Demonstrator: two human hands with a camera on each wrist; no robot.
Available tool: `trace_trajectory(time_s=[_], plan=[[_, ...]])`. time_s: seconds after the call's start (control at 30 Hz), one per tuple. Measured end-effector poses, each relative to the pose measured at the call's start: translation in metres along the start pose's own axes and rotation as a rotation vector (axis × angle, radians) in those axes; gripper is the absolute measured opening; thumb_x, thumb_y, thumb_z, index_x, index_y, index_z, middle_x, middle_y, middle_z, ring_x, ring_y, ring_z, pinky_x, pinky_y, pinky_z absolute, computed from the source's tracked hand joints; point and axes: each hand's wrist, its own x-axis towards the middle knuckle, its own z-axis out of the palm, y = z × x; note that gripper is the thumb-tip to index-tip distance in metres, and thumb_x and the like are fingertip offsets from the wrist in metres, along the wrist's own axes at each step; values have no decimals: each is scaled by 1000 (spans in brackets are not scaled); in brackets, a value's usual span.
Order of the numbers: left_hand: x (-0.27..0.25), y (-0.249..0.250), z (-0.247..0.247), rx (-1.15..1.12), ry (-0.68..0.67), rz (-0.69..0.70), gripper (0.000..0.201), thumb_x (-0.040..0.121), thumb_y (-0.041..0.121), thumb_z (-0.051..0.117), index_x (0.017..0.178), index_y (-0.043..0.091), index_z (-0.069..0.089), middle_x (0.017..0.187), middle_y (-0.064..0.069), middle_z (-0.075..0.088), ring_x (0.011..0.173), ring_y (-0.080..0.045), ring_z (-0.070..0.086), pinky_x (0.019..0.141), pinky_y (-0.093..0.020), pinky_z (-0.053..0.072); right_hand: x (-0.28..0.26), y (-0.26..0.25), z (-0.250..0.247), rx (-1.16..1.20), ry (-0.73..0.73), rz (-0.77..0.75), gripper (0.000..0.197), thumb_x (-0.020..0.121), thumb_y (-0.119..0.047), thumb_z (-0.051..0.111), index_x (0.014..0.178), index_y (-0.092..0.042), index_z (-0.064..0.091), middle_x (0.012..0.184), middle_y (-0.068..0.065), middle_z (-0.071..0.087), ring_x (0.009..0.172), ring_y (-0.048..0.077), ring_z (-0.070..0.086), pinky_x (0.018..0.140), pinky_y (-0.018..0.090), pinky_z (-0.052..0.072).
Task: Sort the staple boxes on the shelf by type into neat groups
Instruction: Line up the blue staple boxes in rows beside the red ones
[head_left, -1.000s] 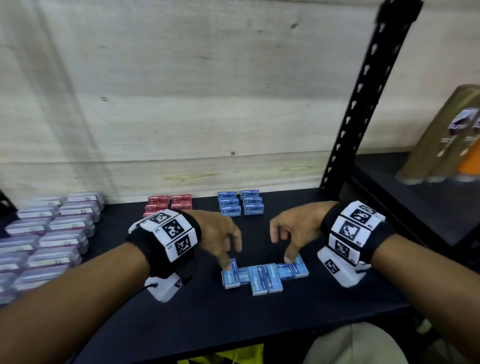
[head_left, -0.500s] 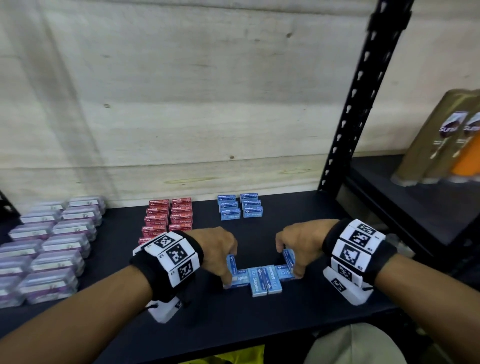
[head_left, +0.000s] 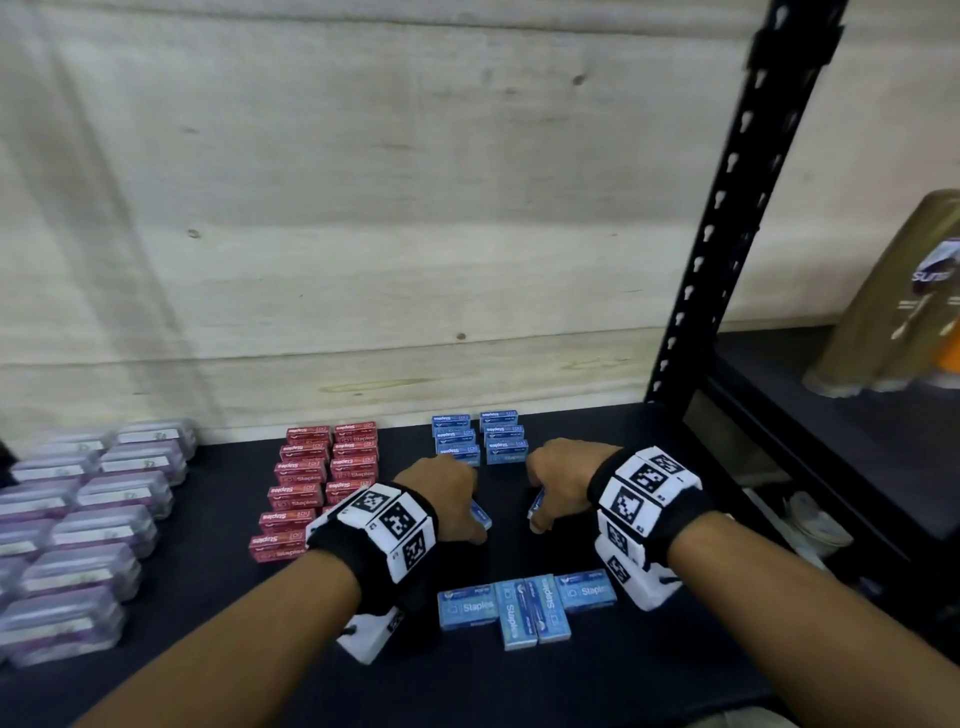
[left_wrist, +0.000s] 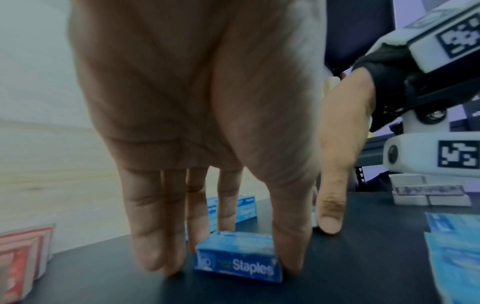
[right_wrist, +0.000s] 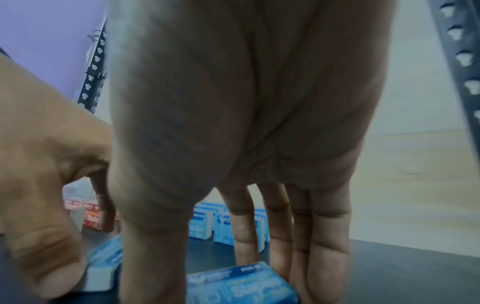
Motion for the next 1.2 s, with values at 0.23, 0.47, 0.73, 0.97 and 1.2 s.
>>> trace_trajectory(time_s=[0.23, 0.47, 0.73, 0.97, 1.2], plan=[[-2, -8, -6, 71, -144, 48, 63, 93, 13, 50, 151, 28, 32, 151, -10, 30, 134, -33, 41, 106, -41, 41, -8, 14, -4, 24, -49, -44, 48, 96, -23, 53, 144, -18, 48, 145, 4, 50, 127, 25, 51, 104, 35, 44], [-3, -6, -2, 125, -43, 47, 44, 96, 12, 55, 139, 14, 46, 134, -13, 52, 118, -30, 56, 88, -34, 48, -6, 19, 5, 53, 32, -52, 52, 87, -26, 74, 137, -27, 56, 140, 3, 54, 121, 25, 55, 92, 32, 45], [-4, -12, 3, 26, 90, -74, 35, 96, 17, 55, 129, 9, 43, 124, -15, 54, 114, -33, 55, 86, -39, 49, 5, 20, 3, 198, 128, -27, 32, 79, -33, 81, 103, -24, 61, 109, -2, 62, 90, 17, 57, 74, 29, 43], [2, -11, 4, -55, 155, -100, 31, 97, 23, 51, 126, 14, 46, 118, -14, 58, 110, -32, 55, 87, -41, 52, 10, 16, 1, 224, 154, -76, 19, 91, -40, 67, 105, -30, 57, 88, -14, 52, 85, 13, 55, 68, 26, 39], [6, -10, 5, -70, 163, -92, 27, 96, 28, 54, 121, 20, 48, 115, -11, 59, 108, -31, 55, 84, -40, 52, 16, 10, 3, 222, 178, -53, 18, 92, -42, 65, 102, -32, 55, 82, -12, 49, 68, 5, 48, 55, 23, 34]])
